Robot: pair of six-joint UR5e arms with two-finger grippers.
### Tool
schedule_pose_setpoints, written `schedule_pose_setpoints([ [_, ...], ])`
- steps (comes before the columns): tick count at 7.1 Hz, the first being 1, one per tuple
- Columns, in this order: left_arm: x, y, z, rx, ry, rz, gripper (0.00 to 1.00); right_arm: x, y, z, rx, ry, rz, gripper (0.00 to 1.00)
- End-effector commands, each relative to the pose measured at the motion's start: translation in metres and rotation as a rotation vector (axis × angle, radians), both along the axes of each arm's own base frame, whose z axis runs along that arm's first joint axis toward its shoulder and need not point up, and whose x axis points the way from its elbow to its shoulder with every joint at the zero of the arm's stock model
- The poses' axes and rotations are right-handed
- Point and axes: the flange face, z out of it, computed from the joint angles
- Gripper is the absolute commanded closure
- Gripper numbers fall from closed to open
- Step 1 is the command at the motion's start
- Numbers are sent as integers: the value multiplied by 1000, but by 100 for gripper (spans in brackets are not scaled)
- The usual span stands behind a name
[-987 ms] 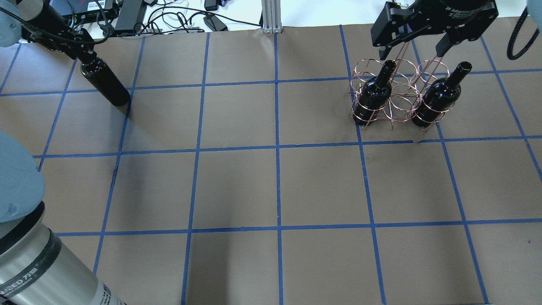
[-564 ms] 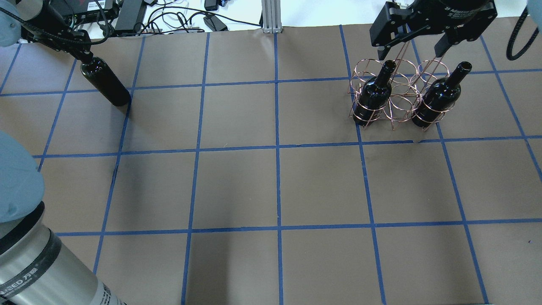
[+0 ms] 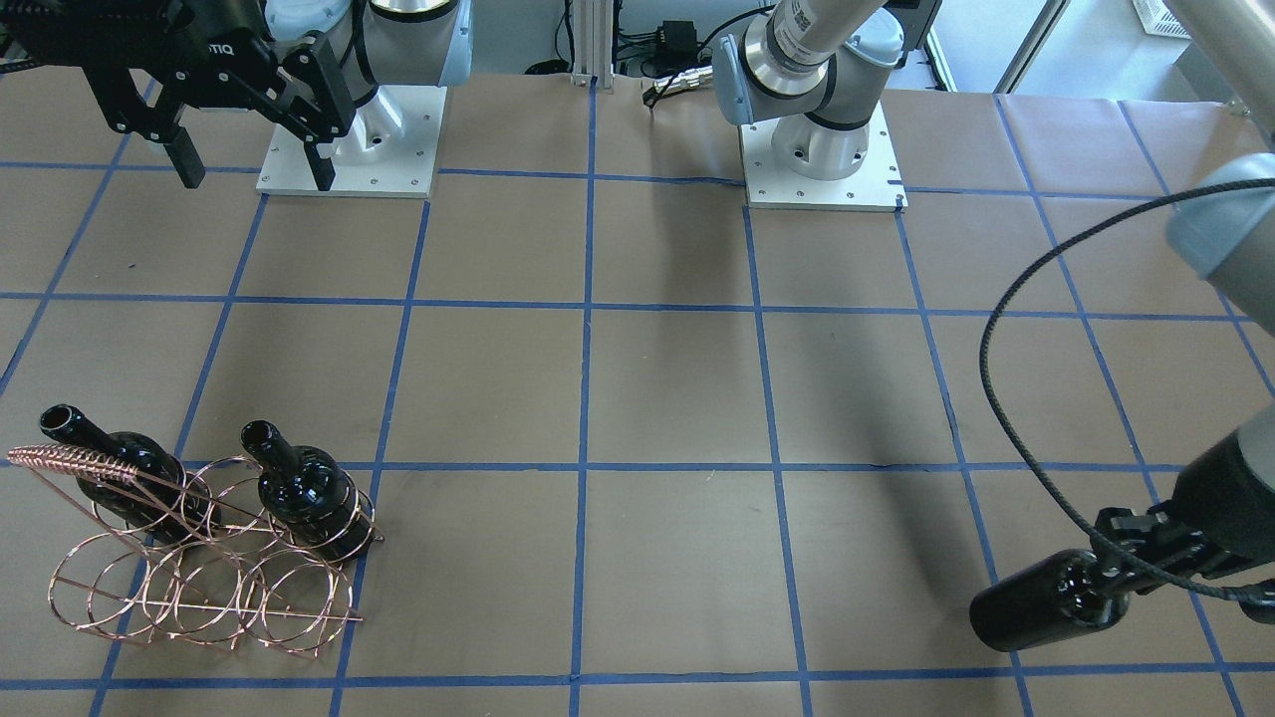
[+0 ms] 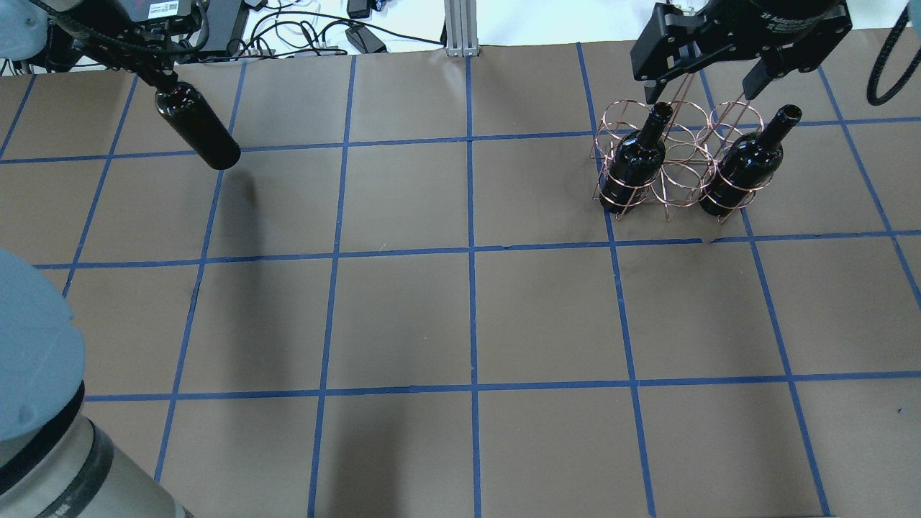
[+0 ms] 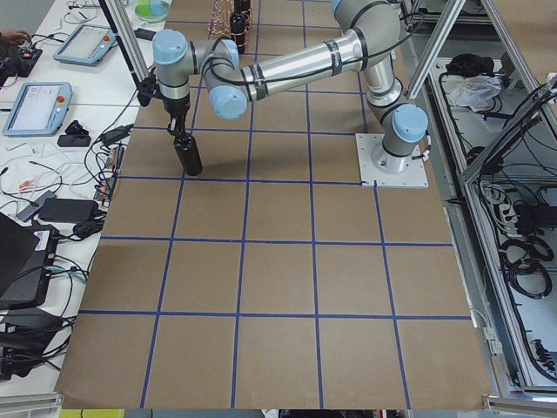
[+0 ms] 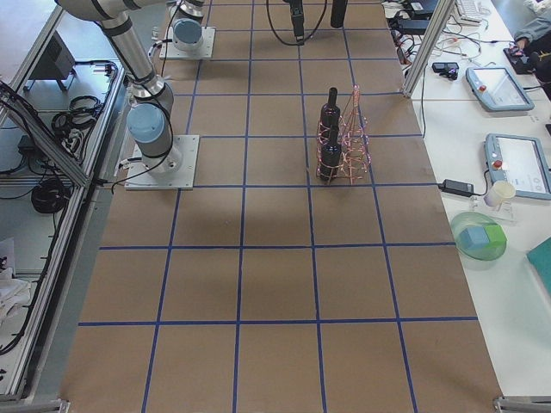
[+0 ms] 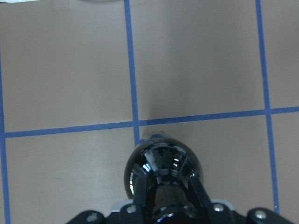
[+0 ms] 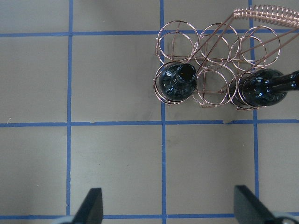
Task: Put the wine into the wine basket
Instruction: 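Carry the bottle with the left gripper toward the table center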
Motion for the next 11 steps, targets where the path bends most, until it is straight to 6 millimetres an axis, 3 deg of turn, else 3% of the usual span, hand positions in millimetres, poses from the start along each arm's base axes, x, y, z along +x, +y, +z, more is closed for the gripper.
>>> schedule_pose_setpoints([
  [1,-95,42,16,22,43,53,100,1,1,-1,9,-3,1,0],
  [2,-134,67,16,38,55,45,100,0,2,-1,14,5,-1,0],
  [4,-234,112,8,69,57,40,100,0,3,-1,23,5,1,0],
  [5,-261,130,5,80,58,20,100,0,4,-1,21,4,0,0],
  [8,-319,164,-22,29,71,-36,100,-1,6,1,18,6,-2,0],
  [11,-335,191,-28,-28,1,-67,100,0,8,-1,35,6,1,0],
])
